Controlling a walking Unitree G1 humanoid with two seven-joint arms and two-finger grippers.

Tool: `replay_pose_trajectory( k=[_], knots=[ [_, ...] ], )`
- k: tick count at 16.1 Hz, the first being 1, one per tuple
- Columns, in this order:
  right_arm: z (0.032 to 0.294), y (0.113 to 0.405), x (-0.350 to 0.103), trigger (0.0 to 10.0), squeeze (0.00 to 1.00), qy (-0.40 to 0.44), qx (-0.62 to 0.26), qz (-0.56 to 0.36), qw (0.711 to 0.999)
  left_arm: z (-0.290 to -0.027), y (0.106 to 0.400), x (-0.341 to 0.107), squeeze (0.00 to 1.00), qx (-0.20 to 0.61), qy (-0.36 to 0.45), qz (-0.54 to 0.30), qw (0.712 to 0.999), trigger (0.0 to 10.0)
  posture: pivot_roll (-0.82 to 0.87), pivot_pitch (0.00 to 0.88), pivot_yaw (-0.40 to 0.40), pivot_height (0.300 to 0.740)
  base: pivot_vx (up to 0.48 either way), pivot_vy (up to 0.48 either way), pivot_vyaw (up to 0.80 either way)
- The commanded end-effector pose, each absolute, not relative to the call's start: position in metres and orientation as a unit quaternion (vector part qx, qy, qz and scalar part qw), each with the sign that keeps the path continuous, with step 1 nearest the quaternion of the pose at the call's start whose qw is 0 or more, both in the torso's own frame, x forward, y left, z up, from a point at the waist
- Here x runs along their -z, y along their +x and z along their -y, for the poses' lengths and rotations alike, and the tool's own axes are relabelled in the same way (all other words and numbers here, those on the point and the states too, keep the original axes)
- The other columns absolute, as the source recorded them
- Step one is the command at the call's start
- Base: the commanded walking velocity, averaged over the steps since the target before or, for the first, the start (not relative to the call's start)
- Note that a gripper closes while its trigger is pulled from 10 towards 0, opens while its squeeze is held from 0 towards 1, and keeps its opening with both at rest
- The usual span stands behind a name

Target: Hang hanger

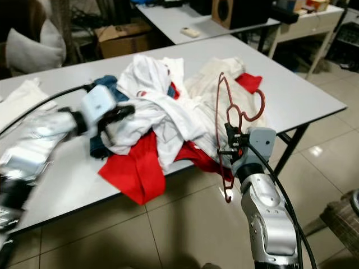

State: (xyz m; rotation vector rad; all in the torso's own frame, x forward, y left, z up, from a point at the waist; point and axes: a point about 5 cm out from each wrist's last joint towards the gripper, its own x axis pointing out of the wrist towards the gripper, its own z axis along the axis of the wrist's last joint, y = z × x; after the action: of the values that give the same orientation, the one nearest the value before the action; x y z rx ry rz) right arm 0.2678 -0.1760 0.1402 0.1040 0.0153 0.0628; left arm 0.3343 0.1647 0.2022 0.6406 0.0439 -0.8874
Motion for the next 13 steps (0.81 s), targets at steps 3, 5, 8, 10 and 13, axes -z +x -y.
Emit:
replay_pose_trajectory(
  k=[3, 5, 8, 10, 13],
  knots=[
    [0.174, 0.271, -0.143, 10.0, 0.0, 0.054, -0.033, -0.005, 0.998, -0.171, 0.339, -0.198, 0.0, 0.392, 0.323, -0.026, 0.861, 2.9, -0.21, 0.0, 0.063, 0.719, 0.0, 0.0, 0.0],
    [0.173, 0.272, -0.143, 10.0, 0.0, 0.054, -0.035, -0.005, 0.998, -0.166, 0.346, -0.196, 0.0, 0.357, 0.297, -0.024, 0.885, 10.0, -0.2, 0.0, 0.061, 0.719, 0.0, 0.0, 0.0],
    [0.172, 0.271, -0.142, 10.0, 0.0, 0.055, -0.038, -0.006, 0.998, -0.157, 0.328, -0.159, 0.0, 0.42, 0.304, -0.094, 0.85, 10.0, -0.2, 0.0, 0.06, 0.719, 0.0, 0.0, 0.0],
    [0.172, 0.27, -0.141, 10.0, 0.0, 0.055, -0.038, -0.007, 0.998, -0.161, 0.316, -0.144, 0.0, 0.457, 0.314, -0.131, 0.822, 10.0, -0.2, 0.0, 0.062, 0.719, 0.0, 0.0, 0.0],
    [0.172, 0.268, -0.14, 10.0, 0.0, 0.056, -0.037, -0.009, 0.998, -0.167, 0.296, -0.139, 0.0, 0.499, 0.274, -0.17, 0.805, 10.0, -0.2, 0.0, 0.058, 0.719, 0.0, 0.0, 0.0]
  ],
)
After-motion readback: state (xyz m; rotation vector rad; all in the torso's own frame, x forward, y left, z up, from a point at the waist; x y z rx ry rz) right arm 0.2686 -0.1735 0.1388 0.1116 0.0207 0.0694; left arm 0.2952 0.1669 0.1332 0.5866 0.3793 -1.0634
